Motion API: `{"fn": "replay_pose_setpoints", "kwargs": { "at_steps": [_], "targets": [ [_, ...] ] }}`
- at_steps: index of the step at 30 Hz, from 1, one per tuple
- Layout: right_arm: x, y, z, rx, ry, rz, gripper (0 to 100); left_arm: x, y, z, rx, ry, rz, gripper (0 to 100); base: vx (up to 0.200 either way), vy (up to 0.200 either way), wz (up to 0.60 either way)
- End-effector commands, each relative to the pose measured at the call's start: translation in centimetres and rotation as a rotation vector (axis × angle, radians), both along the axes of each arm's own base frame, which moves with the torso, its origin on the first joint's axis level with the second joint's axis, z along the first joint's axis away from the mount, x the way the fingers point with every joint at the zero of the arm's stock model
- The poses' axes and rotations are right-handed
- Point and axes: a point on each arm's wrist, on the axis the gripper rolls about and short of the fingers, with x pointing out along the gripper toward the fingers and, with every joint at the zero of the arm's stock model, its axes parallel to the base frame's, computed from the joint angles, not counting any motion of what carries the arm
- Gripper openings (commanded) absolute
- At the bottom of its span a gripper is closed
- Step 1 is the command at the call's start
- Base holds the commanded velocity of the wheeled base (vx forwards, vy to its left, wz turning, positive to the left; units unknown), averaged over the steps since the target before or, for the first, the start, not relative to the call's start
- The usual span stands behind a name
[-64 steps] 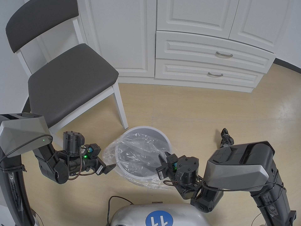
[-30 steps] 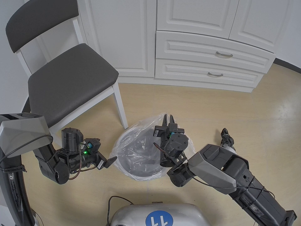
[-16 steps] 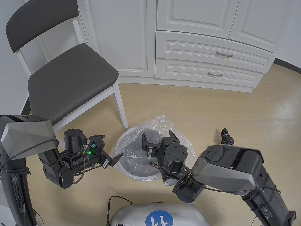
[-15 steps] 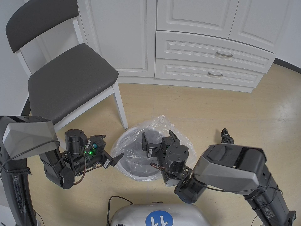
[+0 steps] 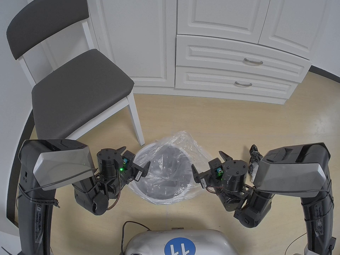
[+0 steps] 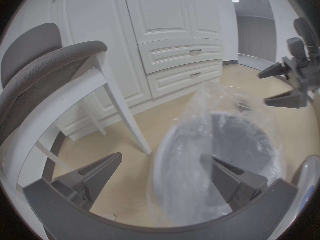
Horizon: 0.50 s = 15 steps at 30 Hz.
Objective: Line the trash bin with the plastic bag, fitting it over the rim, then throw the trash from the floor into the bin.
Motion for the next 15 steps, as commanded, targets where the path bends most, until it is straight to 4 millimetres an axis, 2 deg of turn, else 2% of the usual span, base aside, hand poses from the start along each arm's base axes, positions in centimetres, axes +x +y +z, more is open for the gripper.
{"fn": "replay_pose_setpoints", "kwargs": {
  "at_steps": [1,3,9,15],
  "targets": [
    [-0.1,-2.0,0.3,-0.04,0.008,-0.032,100,1.7,0.1,-1.1,-0.006,-0.019,0.064,100,0.0,0.0,0.0],
    [-0.1,-2.0,0.2,-0.041,0.01,-0.031,100,2.3,1.4,0.0,-0.014,-0.041,0.099,100,0.0,0.0,0.0],
    [-0.1,-1.8,-0.4,-0.048,0.02,-0.026,100,3.0,3.6,2.7,-0.03,-0.065,0.152,100,0.0,0.0,0.0],
    [1.1,-1.1,-1.3,-0.032,0.006,-0.034,100,3.6,4.1,2.9,-0.035,-0.081,0.169,100,0.0,0.0,0.0]
  ]
}}
